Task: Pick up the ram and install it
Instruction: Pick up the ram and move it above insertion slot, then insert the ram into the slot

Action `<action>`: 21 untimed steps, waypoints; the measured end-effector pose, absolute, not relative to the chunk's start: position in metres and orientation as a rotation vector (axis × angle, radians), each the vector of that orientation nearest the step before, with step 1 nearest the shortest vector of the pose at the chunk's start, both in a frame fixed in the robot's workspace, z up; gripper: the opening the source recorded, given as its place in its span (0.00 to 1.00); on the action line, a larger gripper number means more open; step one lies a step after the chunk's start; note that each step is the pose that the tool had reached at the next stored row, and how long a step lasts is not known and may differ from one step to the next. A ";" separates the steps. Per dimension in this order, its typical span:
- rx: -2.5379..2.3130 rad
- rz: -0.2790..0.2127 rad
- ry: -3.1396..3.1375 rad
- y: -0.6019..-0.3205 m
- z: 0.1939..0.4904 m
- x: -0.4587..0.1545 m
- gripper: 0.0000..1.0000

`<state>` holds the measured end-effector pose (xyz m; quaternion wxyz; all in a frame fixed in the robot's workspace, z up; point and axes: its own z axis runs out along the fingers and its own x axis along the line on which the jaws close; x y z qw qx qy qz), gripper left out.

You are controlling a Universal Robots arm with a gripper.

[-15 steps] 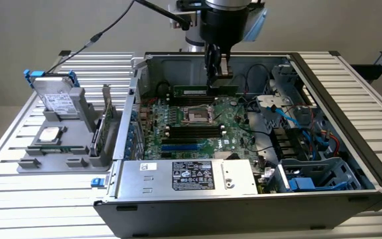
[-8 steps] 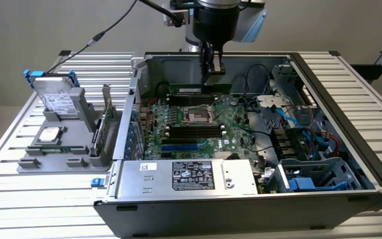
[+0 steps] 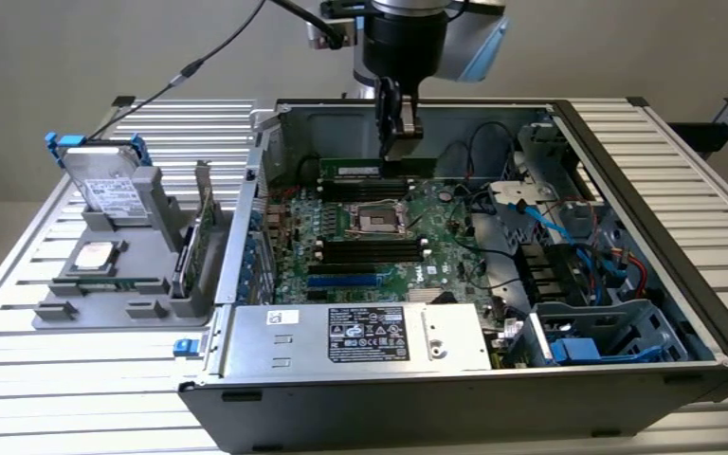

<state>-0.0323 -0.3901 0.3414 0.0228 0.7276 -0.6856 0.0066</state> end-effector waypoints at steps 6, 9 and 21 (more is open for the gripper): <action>2.253 0.020 -2.123 -0.390 0.341 -0.032 0.14; 2.253 0.020 -2.123 -0.390 0.341 -0.032 0.14; 2.253 0.021 -2.123 -0.390 0.330 -0.032 0.14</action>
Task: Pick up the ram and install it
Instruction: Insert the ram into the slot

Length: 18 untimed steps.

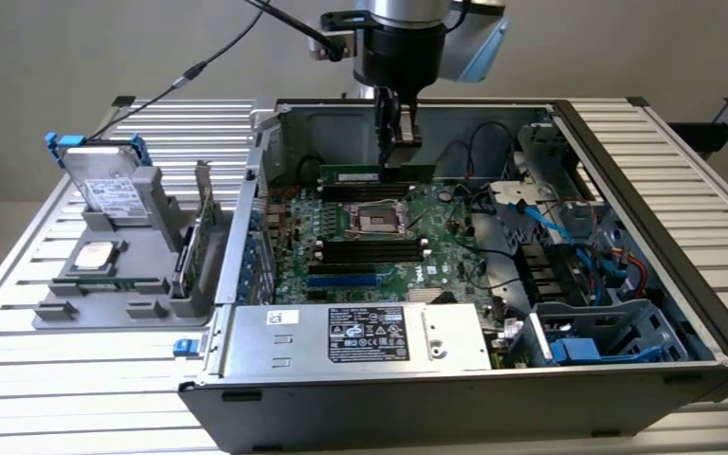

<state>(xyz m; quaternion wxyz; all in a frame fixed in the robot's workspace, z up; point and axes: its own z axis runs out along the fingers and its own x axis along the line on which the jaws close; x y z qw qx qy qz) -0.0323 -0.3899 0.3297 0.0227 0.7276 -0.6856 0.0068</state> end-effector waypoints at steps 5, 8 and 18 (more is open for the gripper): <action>2.253 0.021 -2.123 -0.390 0.321 -0.032 0.14; 2.253 0.021 -2.124 -0.390 0.315 -0.032 0.14; 2.253 0.021 -2.124 -0.390 0.288 -0.034 0.14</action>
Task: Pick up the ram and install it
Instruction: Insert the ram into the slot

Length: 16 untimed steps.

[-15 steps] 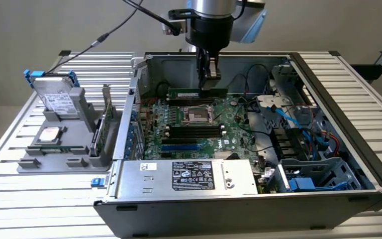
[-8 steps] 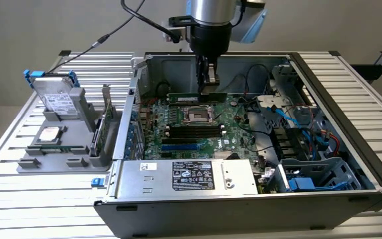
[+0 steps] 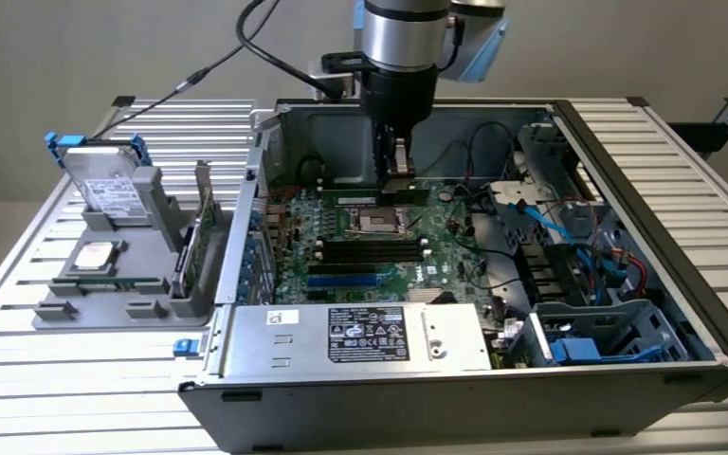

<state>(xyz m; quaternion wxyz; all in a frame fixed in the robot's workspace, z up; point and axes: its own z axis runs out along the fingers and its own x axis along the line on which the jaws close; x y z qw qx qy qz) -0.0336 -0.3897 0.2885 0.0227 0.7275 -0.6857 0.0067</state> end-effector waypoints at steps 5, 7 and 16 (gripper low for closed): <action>2.253 0.021 -2.123 -0.390 0.276 -0.034 0.14; 2.253 0.021 -2.124 -0.390 0.273 -0.034 0.14; 2.254 0.019 -2.124 -0.393 0.256 -0.034 0.14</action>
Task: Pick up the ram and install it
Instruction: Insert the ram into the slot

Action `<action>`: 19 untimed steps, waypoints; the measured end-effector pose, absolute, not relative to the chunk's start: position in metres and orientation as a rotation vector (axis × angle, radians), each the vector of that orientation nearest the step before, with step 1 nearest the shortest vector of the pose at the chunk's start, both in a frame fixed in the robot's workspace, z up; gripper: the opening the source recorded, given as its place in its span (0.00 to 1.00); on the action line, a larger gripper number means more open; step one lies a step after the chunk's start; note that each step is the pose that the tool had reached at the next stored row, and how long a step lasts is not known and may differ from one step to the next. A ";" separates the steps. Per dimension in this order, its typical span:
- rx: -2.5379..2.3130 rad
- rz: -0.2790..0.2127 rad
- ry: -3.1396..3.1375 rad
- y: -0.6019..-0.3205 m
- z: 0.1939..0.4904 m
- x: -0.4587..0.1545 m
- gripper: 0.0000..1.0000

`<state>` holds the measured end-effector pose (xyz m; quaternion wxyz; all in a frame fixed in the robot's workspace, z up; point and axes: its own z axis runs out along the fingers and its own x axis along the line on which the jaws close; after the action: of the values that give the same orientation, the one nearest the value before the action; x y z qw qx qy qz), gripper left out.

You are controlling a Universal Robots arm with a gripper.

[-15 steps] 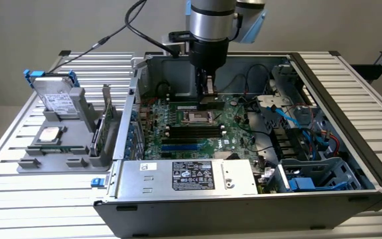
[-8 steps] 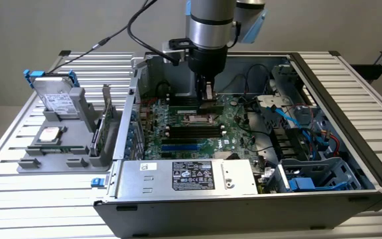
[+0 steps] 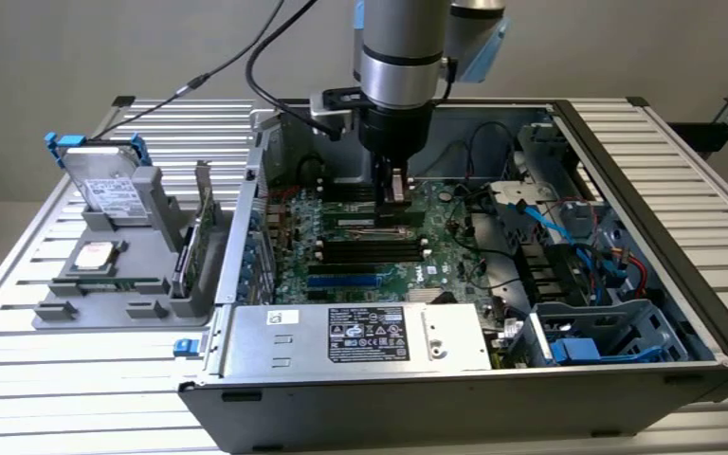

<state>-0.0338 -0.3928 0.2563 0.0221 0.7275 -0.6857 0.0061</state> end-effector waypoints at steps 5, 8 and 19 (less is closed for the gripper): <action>2.254 0.019 -2.125 -0.394 0.247 -0.034 0.14; 2.254 0.019 -2.124 -0.395 0.242 -0.034 0.14; 2.227 0.013 -2.157 -0.402 0.233 -0.034 0.14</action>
<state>-0.0339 -0.4016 0.2327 0.0204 0.7182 -0.6955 0.0042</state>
